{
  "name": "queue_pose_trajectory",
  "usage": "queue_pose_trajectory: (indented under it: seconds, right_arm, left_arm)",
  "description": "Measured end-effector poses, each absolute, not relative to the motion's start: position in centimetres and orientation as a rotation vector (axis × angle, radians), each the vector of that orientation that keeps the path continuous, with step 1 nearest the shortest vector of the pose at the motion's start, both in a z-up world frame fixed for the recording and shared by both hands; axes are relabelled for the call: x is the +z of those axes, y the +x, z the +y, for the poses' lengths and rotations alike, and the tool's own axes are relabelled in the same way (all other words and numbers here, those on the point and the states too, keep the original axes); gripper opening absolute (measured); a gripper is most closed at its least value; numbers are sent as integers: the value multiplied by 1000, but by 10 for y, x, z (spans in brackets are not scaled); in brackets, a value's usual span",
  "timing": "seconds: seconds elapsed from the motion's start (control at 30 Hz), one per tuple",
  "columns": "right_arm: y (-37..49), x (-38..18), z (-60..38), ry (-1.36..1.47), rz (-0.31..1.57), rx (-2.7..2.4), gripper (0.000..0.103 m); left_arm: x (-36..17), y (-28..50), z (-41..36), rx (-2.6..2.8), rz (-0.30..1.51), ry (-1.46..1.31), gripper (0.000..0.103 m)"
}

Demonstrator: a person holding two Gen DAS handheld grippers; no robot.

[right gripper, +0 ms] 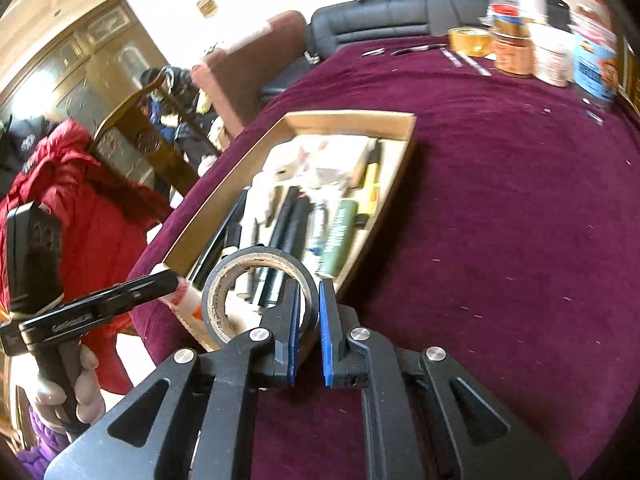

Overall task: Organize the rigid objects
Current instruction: 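Carry the bottle and tape roll to the tray and lower them in, then open both grippers and withdraw them from the tray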

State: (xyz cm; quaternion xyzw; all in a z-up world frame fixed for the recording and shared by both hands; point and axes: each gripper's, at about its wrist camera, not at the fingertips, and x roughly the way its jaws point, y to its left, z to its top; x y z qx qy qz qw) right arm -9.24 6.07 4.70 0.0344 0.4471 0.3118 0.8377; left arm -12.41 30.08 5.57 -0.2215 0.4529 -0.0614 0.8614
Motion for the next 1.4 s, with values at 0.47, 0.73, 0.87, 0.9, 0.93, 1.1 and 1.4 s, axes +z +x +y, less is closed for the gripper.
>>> queue_pose_trajectory:
  seconds: [0.47, 0.73, 0.87, 0.9, 0.93, 1.1, 1.4]
  right_arm:
    - [-75, 14, 119, -193, 1013, 550, 7]
    - [-69, 11, 136, -302, 987, 446, 8]
    - [-63, 13, 136, -277, 984, 436, 12]
    - [-62, 15, 133, -253, 984, 448, 14]
    - [-62, 17, 131, -231, 981, 458, 16]
    - [-72, 41, 115, -134, 887, 487, 40]
    - [-94, 61, 70, -11, 757, 440, 49]
  left_arm:
    - [31, -85, 304, -29, 1034, -343, 24]
    - [27, -81, 278, -68, 1046, -264, 28]
    - [41, -93, 268, -46, 973, -192, 49]
    - [48, -98, 266, -37, 942, -176, 53]
    - [52, -102, 265, -32, 919, -165, 55]
    - [69, -117, 261, -1, 827, -138, 62]
    - [109, -164, 237, 337, 451, -24, 84]
